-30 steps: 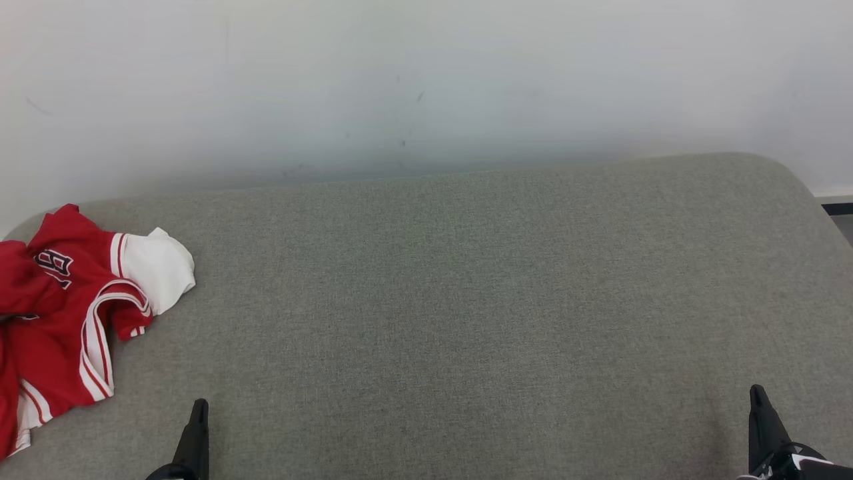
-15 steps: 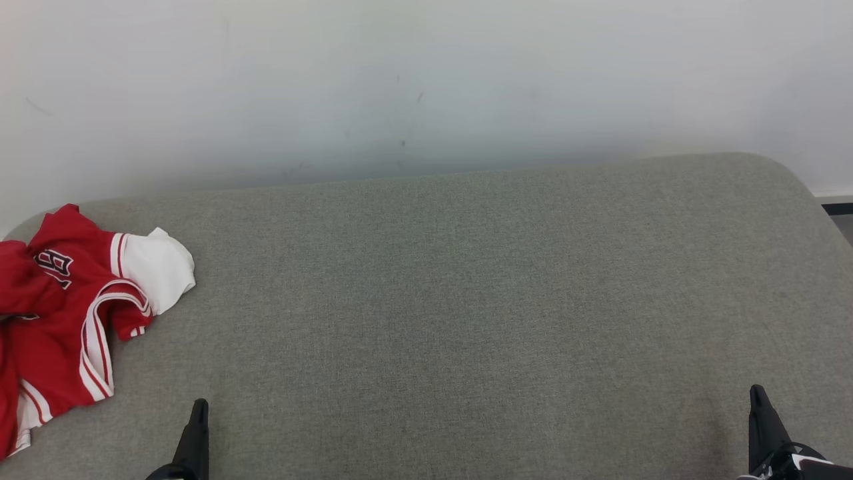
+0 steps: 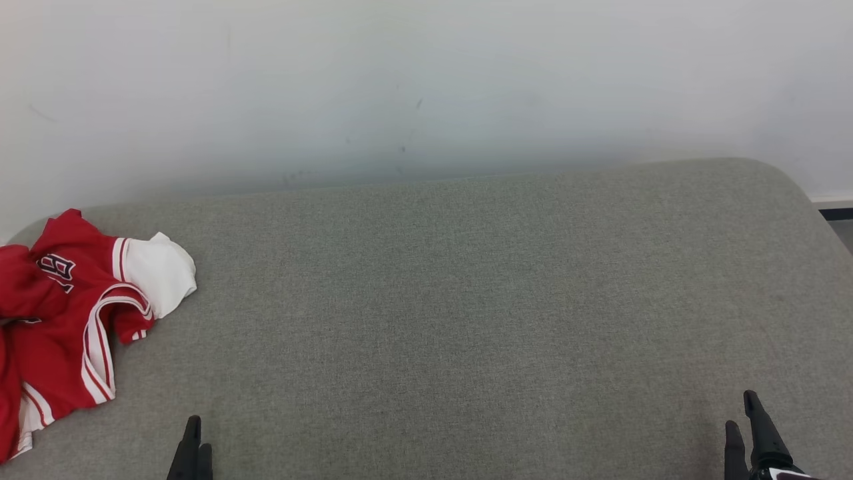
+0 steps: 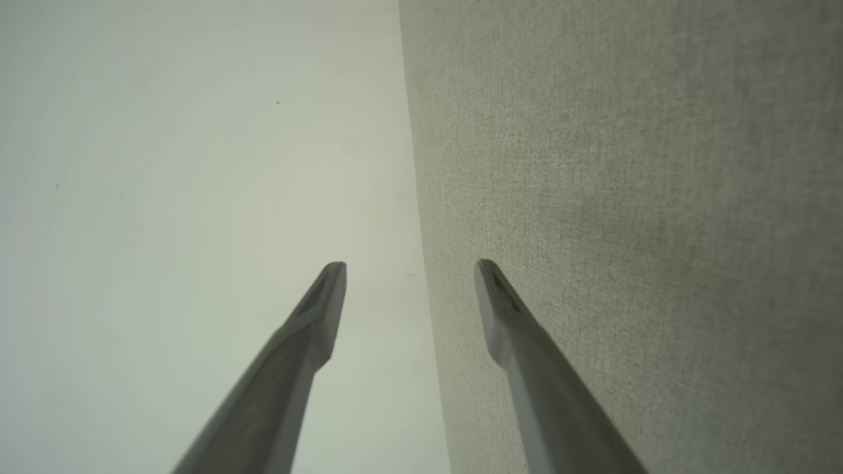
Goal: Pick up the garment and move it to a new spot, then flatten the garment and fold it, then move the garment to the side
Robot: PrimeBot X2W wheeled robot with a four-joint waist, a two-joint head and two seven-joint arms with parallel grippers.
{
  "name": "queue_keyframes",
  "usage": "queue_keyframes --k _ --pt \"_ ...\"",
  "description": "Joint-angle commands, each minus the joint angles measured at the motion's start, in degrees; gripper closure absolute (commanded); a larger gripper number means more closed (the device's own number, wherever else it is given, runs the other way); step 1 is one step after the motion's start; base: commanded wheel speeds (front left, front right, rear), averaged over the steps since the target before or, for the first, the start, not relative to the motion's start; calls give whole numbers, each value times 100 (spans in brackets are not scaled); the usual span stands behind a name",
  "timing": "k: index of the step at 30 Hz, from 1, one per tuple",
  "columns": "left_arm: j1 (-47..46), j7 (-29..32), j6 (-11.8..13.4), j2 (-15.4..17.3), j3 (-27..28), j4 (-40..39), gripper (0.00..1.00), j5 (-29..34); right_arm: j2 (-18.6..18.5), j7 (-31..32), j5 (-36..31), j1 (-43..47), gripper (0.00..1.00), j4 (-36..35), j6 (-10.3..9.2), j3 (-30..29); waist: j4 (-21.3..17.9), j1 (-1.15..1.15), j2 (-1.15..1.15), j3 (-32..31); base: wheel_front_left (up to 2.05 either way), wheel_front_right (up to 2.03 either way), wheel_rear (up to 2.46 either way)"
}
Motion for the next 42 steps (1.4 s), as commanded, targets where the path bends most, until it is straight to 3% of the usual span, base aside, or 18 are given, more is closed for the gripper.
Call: queue_keyframes --k 1,10,26,42 --pt "-4 -96 -7 46 13 -45 0 194 -32 -88 -167 -28 0 -67 0 68 1 0 0 -16 0 0 0" --pt "80 -302 -7 33 184 -61 0 998 -34 -295 -787 -31 0 14 1 238 10 0 0 -69 0 0 0" --pt "332 -663 4 30 122 -364 0 2888 -36 -600 -2747 -66 0 185 1 687 27 0 0 -173 0 0 0" --pt "582 -970 439 34 -138 -665 0 4883 -38 -715 -4551 15 0 126 2 1076 37 0 0 -273 0 0 0"
